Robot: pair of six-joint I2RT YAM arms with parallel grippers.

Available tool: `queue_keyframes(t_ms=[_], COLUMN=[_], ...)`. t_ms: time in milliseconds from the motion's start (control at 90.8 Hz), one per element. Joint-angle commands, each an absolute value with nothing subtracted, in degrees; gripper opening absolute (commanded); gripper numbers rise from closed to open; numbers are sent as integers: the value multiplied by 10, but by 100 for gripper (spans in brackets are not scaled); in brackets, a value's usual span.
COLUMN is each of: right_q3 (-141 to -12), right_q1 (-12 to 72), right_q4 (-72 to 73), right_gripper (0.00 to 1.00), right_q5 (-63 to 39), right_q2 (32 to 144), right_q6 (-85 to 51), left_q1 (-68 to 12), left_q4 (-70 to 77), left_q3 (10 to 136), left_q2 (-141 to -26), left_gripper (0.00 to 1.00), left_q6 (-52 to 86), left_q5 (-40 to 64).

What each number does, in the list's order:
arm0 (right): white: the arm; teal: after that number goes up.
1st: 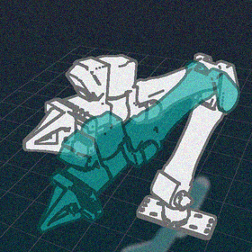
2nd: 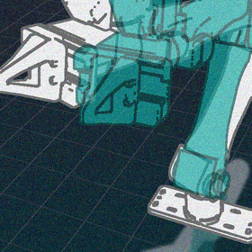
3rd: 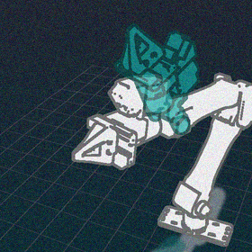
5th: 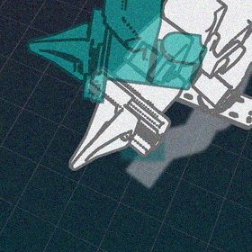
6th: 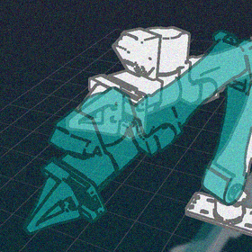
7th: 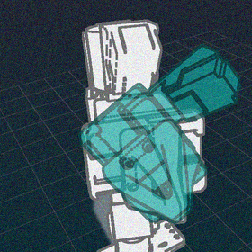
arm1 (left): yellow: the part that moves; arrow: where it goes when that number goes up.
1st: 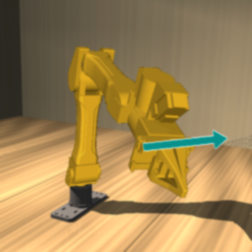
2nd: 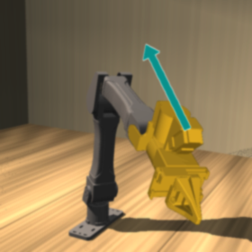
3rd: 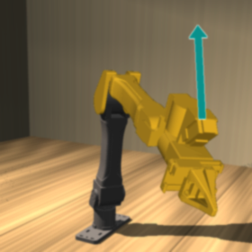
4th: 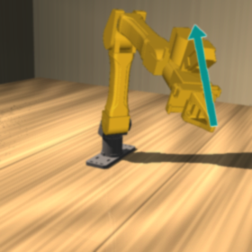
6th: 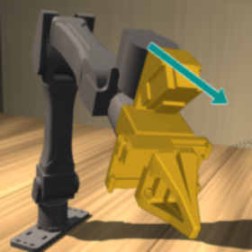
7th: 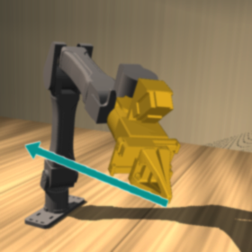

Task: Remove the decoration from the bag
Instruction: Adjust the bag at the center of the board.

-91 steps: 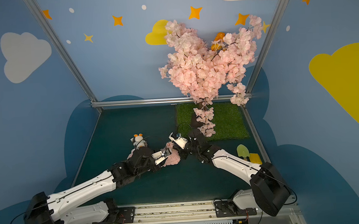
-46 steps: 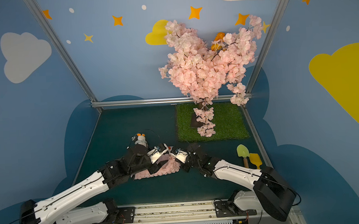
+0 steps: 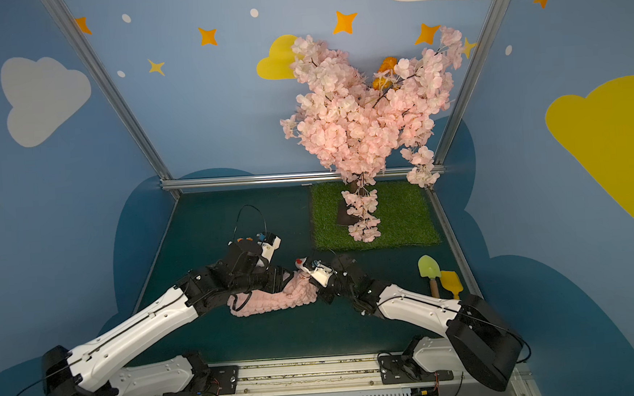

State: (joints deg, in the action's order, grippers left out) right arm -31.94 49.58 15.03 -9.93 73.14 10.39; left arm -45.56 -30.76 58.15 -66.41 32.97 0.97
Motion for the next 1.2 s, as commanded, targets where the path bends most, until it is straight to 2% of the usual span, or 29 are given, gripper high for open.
queue_keyframes(t_ms=[0, 198, 407, 573, 914, 1189], right_q3=[-313, -313, -316, -312, -310, -304], right_q1=[507, 521, 536, 543, 556, 579], right_q4=[182, 194, 219, 228, 220, 216], right_gripper=[0, 0, 0, 0, 0, 0], right_q5=[-85, -62, -47, -46, -42, -26], right_q2=[725, 727, 736, 741, 739, 744], right_q6=[94, 96, 91, 86, 105, 119], left_q1=[-443, -406, -388, -383, -368, -360], left_q4=[-315, -310, -298, -324, -345, -330], left_q3=[618, 640, 612, 611, 577, 577], left_q2=[-689, -739, -772, -784, -792, -814], left_gripper=[56, 49, 48, 48, 34, 33], left_q6=[454, 559, 681, 695, 703, 700], left_q5=[67, 194, 286, 291, 241, 234])
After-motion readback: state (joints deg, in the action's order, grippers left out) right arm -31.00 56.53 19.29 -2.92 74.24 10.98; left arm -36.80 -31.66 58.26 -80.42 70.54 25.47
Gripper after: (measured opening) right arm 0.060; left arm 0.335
